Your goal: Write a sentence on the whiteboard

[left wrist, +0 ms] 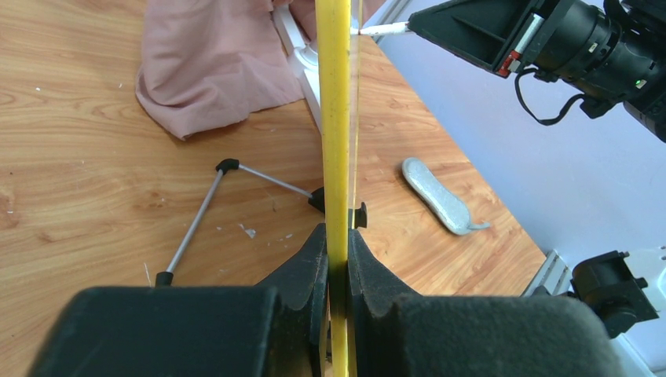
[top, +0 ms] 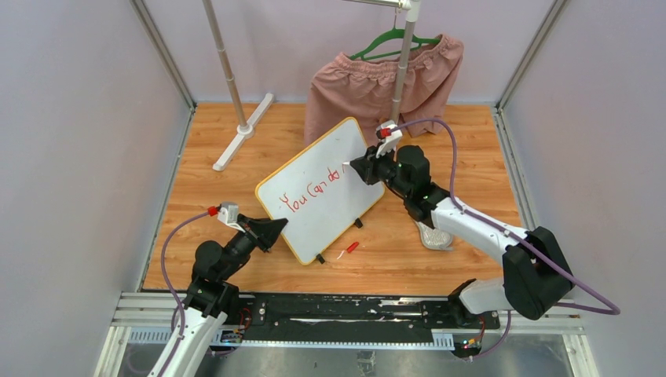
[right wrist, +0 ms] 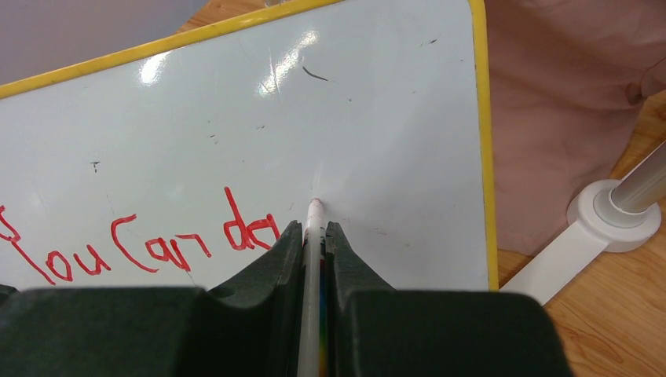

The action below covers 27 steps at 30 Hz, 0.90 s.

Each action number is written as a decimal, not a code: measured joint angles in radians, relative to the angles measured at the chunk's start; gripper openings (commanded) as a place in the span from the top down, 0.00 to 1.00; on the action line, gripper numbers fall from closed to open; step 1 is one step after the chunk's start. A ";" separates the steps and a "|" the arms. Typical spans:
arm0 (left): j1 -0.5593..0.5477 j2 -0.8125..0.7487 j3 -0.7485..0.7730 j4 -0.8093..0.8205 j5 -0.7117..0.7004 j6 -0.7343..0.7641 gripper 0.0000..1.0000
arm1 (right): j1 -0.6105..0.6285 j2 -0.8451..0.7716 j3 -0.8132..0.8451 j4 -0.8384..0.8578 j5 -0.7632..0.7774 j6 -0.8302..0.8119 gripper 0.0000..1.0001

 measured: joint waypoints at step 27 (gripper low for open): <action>-0.001 0.000 0.000 0.001 0.003 0.002 1.00 | 0.003 -0.043 -0.077 -0.003 0.050 0.000 1.00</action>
